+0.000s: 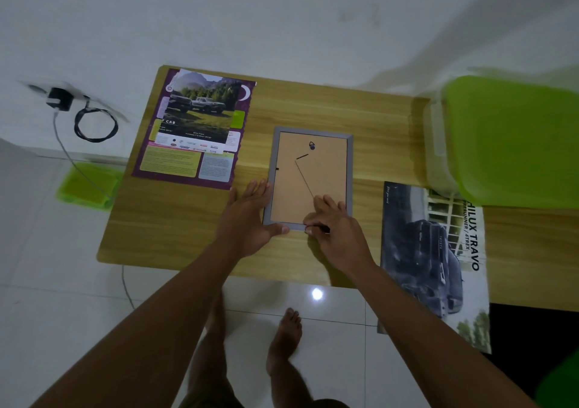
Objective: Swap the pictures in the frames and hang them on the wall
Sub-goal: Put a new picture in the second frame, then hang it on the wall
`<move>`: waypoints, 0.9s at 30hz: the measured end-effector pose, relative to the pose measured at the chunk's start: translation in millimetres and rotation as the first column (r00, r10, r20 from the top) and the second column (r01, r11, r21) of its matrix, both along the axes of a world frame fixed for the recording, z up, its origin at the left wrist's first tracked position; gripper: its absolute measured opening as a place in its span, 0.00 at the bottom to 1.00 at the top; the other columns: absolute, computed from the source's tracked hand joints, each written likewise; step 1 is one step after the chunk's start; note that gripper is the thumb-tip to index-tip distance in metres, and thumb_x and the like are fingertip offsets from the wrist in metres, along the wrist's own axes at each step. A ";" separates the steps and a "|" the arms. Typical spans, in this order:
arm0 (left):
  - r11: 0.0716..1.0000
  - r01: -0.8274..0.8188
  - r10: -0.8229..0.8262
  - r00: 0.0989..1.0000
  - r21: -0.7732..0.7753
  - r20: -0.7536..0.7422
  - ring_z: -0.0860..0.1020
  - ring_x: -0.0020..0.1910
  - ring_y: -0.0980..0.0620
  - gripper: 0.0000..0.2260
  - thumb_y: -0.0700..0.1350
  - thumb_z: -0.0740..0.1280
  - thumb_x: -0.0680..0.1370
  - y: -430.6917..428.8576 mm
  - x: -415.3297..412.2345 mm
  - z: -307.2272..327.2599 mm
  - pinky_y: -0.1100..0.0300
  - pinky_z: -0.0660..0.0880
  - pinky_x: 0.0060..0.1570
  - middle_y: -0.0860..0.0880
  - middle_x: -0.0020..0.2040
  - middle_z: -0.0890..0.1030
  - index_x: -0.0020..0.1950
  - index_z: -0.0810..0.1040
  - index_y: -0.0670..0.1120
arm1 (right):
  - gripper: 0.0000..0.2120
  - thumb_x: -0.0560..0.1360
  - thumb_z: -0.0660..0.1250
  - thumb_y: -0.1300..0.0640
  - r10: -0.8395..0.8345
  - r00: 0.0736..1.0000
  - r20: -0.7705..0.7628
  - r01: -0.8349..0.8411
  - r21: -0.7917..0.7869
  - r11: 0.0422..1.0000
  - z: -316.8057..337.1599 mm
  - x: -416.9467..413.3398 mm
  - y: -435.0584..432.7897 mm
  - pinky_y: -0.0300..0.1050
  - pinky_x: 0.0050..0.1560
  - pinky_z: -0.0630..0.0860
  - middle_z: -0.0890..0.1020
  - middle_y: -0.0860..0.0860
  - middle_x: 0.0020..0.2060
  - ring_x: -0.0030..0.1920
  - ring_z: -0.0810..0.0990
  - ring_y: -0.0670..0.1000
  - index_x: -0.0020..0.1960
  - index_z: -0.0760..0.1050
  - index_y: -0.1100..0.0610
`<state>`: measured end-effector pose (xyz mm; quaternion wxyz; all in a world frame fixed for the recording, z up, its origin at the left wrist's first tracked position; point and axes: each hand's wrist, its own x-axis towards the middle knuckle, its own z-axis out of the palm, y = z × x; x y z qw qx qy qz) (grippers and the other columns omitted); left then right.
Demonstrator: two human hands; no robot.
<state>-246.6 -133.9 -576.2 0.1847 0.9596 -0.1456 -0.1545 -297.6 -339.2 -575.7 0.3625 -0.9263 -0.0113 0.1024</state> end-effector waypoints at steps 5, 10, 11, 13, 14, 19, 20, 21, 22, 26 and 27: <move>1.000 -0.008 0.008 1.000 -0.022 0.002 0.47 0.78 0.54 0.44 0.66 0.67 0.71 0.6 -0.3 0.3 0.49 0.41 0.76 0.52 0.79 0.53 0.79 0.52 0.48 | 0.08 0.77 0.69 0.62 0.026 1.000 0.010 -0.026 -0.014 1.000 -1.6 -0.7 -1.3 0.50 0.78 0.48 0.68 0.57 0.73 0.77 0.59 0.54 0.53 0.84 0.55; 0.999 -0.006 0.006 1.000 -0.032 0.014 0.49 0.78 0.53 0.45 0.66 0.68 0.70 1.8 -0.3 4.5 0.50 0.44 0.76 0.51 0.79 0.55 0.79 0.54 0.48 | 0.14 0.78 0.66 0.60 0.031 0.999 -0.024 -0.031 -0.003 1.000 10.4 -2.7 -3.0 0.47 0.78 0.48 0.68 0.54 0.74 0.77 0.59 0.50 0.62 0.79 0.51; 0.999 -0.009 0.010 1.000 -0.048 0.024 0.50 0.78 0.52 0.45 0.67 0.69 0.70 2.7 -0.5 5.4 0.50 0.46 0.76 0.51 0.79 0.56 0.79 0.54 0.48 | 0.17 0.78 0.65 0.62 0.022 0.999 -0.023 -0.022 0.024 0.999 15.3 -2.0 -4.8 0.48 0.78 0.51 0.69 0.53 0.74 0.76 0.61 0.50 0.65 0.77 0.50; 0.997 -0.024 0.030 0.997 -0.077 0.077 0.52 0.78 0.50 0.46 0.68 0.69 0.68 4.5 -1.2 4.4 0.50 0.50 0.76 0.50 0.78 0.59 0.78 0.56 0.47 | 0.21 0.77 0.64 0.64 0.013 1.000 0.016 -0.013 0.020 1.000 22.9 8.4 -9.8 0.48 0.75 0.62 0.73 0.52 0.71 0.73 0.68 0.51 0.68 0.75 0.50; 0.997 -0.028 0.035 0.994 -0.072 0.102 0.52 0.78 0.50 0.47 0.69 0.68 0.68 5.2 -1.2 2.3 0.50 0.52 0.76 0.49 0.78 0.59 0.78 0.57 0.46 | 0.21 0.76 0.64 0.64 0.010 0.999 0.039 -0.009 -0.022 1.000 25.1 17.6 -11.3 0.45 0.72 0.65 0.74 0.51 0.70 0.71 0.70 0.51 0.68 0.75 0.51; 0.999 0.003 -0.001 0.997 -0.036 0.076 0.43 0.78 0.51 0.48 0.75 0.52 0.68 5.7 -1.2 -6.4 0.53 0.42 0.76 0.49 0.79 0.49 0.79 0.51 0.47 | 0.18 0.78 0.63 0.58 0.060 0.990 0.130 -0.036 -0.179 0.983 37.3 77.0 3.9 0.40 0.62 0.67 0.77 0.55 0.64 0.67 0.72 0.56 0.67 0.74 0.59; 0.999 0.011 -0.008 0.998 -0.033 0.070 0.42 0.78 0.52 0.48 0.76 0.50 0.68 6.2 -0.4 -7.4 0.52 0.40 0.76 0.50 0.79 0.48 0.79 0.50 0.47 | 0.16 0.78 0.64 0.59 0.110 0.982 0.156 -0.078 -0.200 0.977 38.8 87.4 9.1 0.41 0.61 0.66 0.78 0.59 0.62 0.65 0.73 0.59 0.64 0.76 0.62; 1.000 0.016 -0.014 0.998 -0.026 0.066 0.41 0.77 0.52 0.48 0.76 0.50 0.67 6.7 0.2 -8.3 0.51 0.39 0.76 0.50 0.79 0.48 0.79 0.50 0.48 | 0.14 0.78 0.65 0.60 0.155 0.973 0.170 -0.116 -0.222 0.968 38.8 97.7 13.2 0.43 0.61 0.65 0.79 0.61 0.60 0.64 0.73 0.61 0.61 0.77 0.64; 1.000 0.017 -0.016 0.998 -0.018 0.065 0.40 0.77 0.53 0.48 0.76 0.49 0.67 7.3 0.6 -9.0 0.50 0.39 0.76 0.50 0.79 0.47 0.79 0.50 0.48 | 0.13 0.78 0.66 0.60 0.191 0.967 0.167 -0.147 -0.247 0.958 38.3 108.1 16.1 0.44 0.62 0.65 0.78 0.62 0.61 0.65 0.73 0.61 0.60 0.78 0.65; 1.000 0.018 -0.018 0.999 0.014 0.046 0.39 0.77 0.53 0.47 0.75 0.52 0.69 7.5 2.3 -10.1 0.47 0.38 0.75 0.51 0.79 0.46 0.79 0.47 0.49 | 0.18 0.77 0.69 0.58 0.422 0.898 0.126 -0.372 -0.294 0.880 30.8 142.0 17.6 0.42 0.71 0.58 0.75 0.60 0.68 0.72 0.69 0.58 0.66 0.77 0.62; 1.000 0.017 -0.017 0.999 0.015 0.047 0.40 0.78 0.52 0.46 0.75 0.52 0.70 7.2 2.4 -10.4 0.47 0.38 0.75 0.51 0.79 0.46 0.79 0.47 0.49 | 0.18 0.78 0.69 0.57 0.472 0.876 0.098 -0.426 -0.301 0.853 28.3 148.2 16.7 0.42 0.71 0.59 0.74 0.59 0.69 0.73 0.68 0.56 0.67 0.77 0.61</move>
